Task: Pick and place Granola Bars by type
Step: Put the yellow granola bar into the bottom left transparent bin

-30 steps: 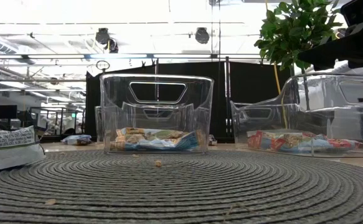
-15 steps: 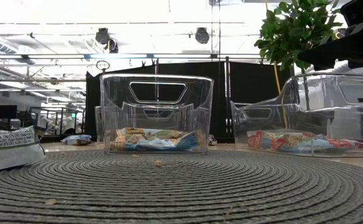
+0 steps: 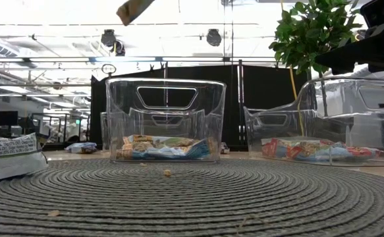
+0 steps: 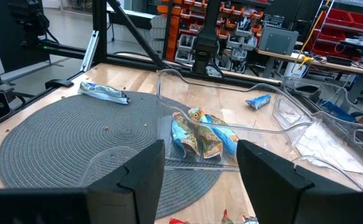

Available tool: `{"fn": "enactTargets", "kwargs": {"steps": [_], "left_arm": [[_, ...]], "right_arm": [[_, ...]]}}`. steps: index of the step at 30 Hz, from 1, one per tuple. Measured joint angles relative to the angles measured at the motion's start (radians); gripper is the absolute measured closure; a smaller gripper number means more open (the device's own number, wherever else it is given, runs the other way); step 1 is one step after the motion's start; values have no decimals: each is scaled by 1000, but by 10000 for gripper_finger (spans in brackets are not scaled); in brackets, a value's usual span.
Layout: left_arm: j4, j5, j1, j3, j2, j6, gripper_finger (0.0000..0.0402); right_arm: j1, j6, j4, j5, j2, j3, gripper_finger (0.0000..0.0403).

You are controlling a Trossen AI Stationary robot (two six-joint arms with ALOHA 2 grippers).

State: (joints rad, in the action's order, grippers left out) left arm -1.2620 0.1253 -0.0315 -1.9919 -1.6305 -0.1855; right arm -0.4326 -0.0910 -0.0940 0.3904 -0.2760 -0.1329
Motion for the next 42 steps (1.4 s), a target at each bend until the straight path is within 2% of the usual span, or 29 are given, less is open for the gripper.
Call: {"fn": "enactTargets", "kwargs": {"steps": [5, 8, 17, 26, 35, 42], "left_arm": [[102, -117, -68, 122, -24, 59, 394], [139, -152, -104, 177, -49, 84, 394], [203, -186, -169, 255, -160, 171, 394], [295, -264, -199, 350, -241, 242, 394], [443, -280, -202, 499, -239, 308, 394], [539, -175, -196, 572, -250, 342, 394]], "right_arm": [[0, 0, 0, 0, 0, 0, 211], [0, 0, 0, 0, 0, 0, 211], [0, 0, -6, 0, -6, 0, 211], [0, 0, -6, 0, -7, 0, 211], [0, 0, -5, 0, -7, 0, 211], [0, 0, -5, 0, -7, 0, 211]]}}
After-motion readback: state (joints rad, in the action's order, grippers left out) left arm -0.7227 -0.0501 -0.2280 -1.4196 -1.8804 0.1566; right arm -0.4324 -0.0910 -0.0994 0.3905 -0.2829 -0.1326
